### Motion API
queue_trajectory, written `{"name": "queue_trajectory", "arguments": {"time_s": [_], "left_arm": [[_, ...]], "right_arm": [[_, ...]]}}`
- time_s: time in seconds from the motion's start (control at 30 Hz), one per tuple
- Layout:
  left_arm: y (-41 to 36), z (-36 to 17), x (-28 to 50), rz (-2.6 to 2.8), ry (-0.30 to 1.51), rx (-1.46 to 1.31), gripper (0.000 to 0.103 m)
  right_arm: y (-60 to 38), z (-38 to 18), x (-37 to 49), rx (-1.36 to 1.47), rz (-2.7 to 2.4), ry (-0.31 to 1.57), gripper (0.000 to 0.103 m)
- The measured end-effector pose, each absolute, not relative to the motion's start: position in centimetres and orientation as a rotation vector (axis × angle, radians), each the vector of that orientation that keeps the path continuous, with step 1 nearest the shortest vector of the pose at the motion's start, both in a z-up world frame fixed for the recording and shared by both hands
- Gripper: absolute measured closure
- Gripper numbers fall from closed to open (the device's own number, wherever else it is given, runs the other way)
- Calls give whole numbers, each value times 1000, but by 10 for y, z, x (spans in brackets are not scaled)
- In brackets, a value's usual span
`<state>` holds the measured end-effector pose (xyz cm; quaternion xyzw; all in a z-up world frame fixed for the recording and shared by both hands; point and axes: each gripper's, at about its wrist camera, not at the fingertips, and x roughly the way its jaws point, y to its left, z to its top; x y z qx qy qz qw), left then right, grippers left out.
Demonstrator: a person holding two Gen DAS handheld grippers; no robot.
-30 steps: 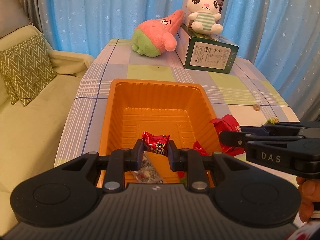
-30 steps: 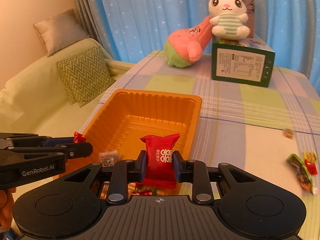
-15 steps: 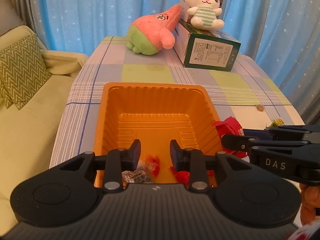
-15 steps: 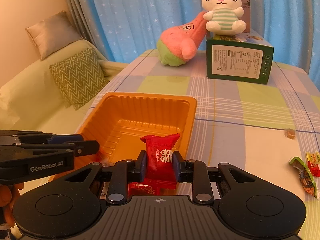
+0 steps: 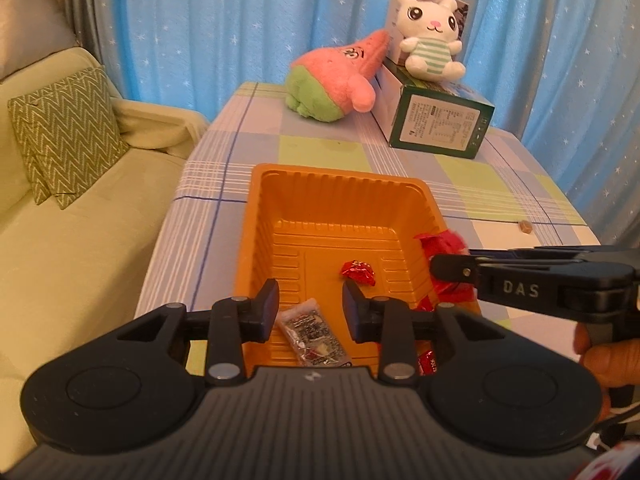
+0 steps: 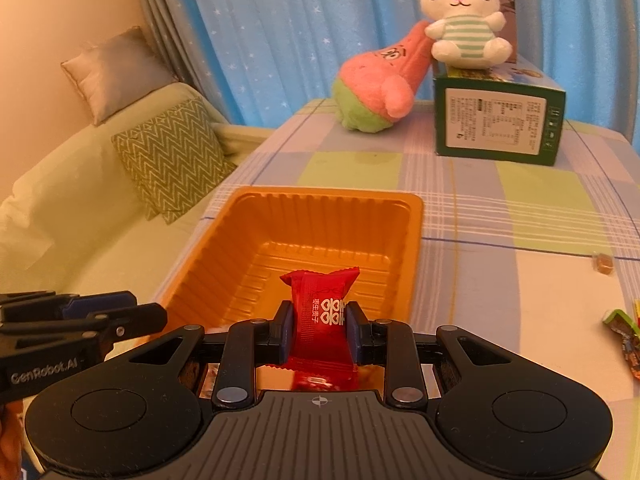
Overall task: Organize snacks
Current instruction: 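Open the left tool to drop the candy while the right tool releases the red packet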
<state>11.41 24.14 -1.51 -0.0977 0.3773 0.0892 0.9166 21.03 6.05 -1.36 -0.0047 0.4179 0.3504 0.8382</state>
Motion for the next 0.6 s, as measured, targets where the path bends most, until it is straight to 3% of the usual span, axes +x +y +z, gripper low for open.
{"name": "queue_trajectory", "arguments": {"time_s": [0.1, 0.17, 0.2, 0.6], "left_arm": [[242, -11, 108, 193, 768, -204, 70], [242, -10, 102, 200, 763, -204, 69], [242, -9, 99, 204, 760, -207, 69], [217, -2, 58, 209, 753, -248, 62]], "right_arm": [[63, -12, 211, 20, 787, 884, 74], [60, -11, 210, 46, 784, 887, 48], [57, -10, 208, 62, 775, 880, 45], [-18, 4, 169, 160, 607, 915, 45]]}}
